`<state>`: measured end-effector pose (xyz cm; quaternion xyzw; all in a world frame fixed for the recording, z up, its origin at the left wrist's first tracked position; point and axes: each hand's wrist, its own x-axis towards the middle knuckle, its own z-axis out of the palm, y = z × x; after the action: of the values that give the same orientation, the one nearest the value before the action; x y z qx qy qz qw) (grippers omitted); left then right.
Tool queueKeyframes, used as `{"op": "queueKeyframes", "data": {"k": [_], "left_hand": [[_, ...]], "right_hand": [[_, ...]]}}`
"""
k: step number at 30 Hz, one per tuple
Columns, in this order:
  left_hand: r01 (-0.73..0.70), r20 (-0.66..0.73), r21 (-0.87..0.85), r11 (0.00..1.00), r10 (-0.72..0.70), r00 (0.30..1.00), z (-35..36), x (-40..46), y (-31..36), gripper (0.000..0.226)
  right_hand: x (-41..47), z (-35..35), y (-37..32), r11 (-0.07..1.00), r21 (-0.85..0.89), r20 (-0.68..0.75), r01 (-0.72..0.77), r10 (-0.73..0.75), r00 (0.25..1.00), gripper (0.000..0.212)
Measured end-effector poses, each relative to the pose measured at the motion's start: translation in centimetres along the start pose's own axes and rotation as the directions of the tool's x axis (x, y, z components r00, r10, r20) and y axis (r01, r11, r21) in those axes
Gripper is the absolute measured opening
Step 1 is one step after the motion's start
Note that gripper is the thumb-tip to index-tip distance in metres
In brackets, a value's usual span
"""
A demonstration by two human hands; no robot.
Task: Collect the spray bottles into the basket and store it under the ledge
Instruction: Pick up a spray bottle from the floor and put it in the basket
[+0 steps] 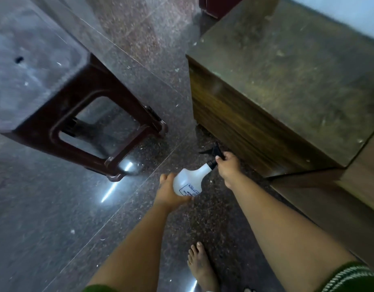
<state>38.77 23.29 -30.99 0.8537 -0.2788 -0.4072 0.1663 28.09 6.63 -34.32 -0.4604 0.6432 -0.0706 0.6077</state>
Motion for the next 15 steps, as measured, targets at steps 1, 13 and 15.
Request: {"op": "queueKeyframes", "data": {"k": [1,13,15], "left_hand": [[-0.014,-0.01,0.005,1.0,0.014,1.0,-1.0,-0.9,1.2,0.084],[-0.246,-0.012,0.109,0.963,0.249,0.968,-9.3,-11.0,17.4,0.092],[-0.291,-0.007,0.124,0.949,0.294,0.956,-9.6,-12.6,20.4,0.097]], "right_hand": [[-0.7,-0.8,-1.3,1.0,-0.01,0.008,0.001,-0.001,1.0,0.036],[-13.1,-15.7,-13.8,0.983,0.049,-0.07,0.178,-0.174,0.982,0.032],[-15.5,-18.8,-15.2,0.974,0.089,-0.095,0.208,-0.2,0.975,0.031]]}}
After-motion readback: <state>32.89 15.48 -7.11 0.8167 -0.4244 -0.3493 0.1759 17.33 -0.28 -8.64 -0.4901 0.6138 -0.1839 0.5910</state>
